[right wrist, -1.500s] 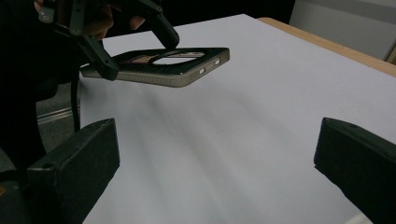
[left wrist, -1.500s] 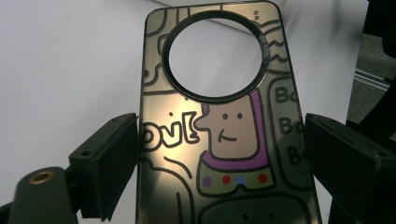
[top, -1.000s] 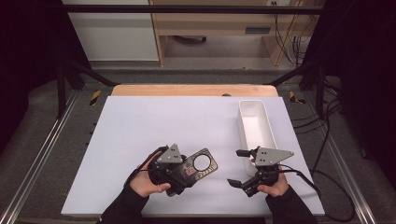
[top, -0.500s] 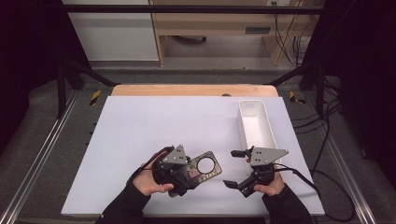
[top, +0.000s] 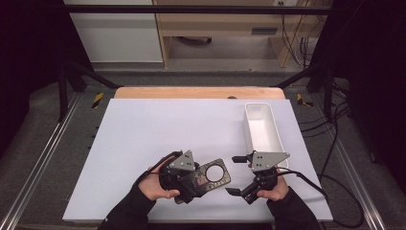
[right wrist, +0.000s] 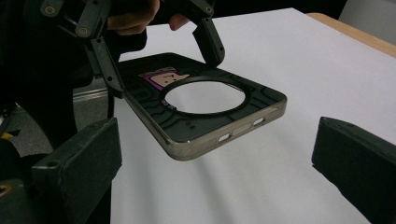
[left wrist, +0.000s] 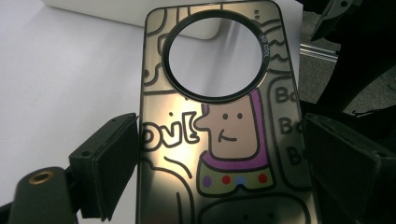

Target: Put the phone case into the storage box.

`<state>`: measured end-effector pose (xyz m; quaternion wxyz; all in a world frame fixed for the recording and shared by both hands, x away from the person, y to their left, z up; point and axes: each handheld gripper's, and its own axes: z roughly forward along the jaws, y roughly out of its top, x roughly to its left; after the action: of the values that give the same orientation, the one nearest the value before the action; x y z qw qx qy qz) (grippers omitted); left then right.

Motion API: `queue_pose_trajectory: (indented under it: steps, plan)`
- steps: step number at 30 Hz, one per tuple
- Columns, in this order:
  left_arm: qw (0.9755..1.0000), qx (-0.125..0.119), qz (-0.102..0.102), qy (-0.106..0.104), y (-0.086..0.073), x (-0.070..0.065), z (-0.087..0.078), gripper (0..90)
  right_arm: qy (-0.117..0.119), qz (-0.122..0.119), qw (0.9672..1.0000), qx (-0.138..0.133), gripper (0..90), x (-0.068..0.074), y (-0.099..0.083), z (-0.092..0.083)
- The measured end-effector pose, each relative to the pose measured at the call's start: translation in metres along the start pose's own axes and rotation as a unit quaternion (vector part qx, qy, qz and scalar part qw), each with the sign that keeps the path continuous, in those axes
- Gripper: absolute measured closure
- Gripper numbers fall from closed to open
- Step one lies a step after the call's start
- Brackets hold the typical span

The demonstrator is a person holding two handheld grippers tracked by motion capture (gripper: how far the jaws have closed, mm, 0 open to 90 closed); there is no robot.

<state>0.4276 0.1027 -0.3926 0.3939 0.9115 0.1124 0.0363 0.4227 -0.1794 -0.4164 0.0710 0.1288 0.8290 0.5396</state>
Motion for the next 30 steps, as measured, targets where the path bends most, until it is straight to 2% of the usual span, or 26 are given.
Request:
queue_pose_trajectory:
  steps: [14,23,30]
  plan:
    - [0.9996,0.001,0.020,-0.020,0.007,-0.004,0.002,11.6,0.019,0.003,0.9998,0.005,2.5,-0.001,0.001,0.002]
    - [0.9989,-0.004,0.035,-0.033,0.011,-0.007,0.002,11.5,0.039,-0.013,0.9990,0.018,2.5,0.002,0.005,0.003]
    - [0.9982,-0.007,0.044,-0.040,0.012,-0.010,0.002,11.6,0.046,-0.016,0.9986,0.020,2.7,0.003,0.007,0.008]
